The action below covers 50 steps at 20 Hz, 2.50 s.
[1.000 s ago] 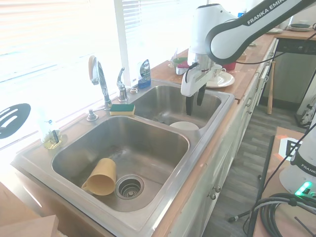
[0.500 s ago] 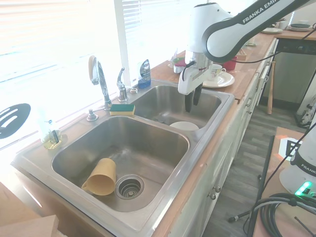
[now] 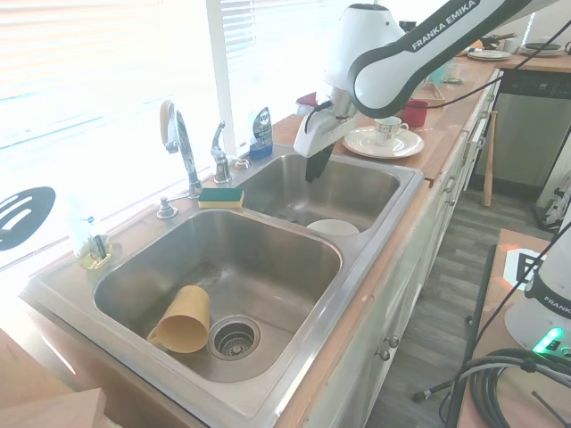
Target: Turn off the faucet
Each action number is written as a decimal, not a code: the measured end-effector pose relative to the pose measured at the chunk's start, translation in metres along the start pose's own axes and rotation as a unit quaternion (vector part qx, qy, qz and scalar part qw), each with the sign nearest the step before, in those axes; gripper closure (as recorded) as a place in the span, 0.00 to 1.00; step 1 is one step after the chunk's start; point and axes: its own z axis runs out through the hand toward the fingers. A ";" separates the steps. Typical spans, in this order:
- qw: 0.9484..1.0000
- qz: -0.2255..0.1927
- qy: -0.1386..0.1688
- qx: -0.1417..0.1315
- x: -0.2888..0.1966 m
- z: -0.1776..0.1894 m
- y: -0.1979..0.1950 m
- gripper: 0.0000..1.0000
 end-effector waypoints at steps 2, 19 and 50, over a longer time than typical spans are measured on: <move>1.000 -0.001 0.013 0.018 0.014 -0.001 -0.018 1.00; 0.993 0.036 0.063 0.094 0.134 -0.022 -0.168 1.00; 0.997 0.061 0.015 0.035 0.167 0.050 -0.187 1.00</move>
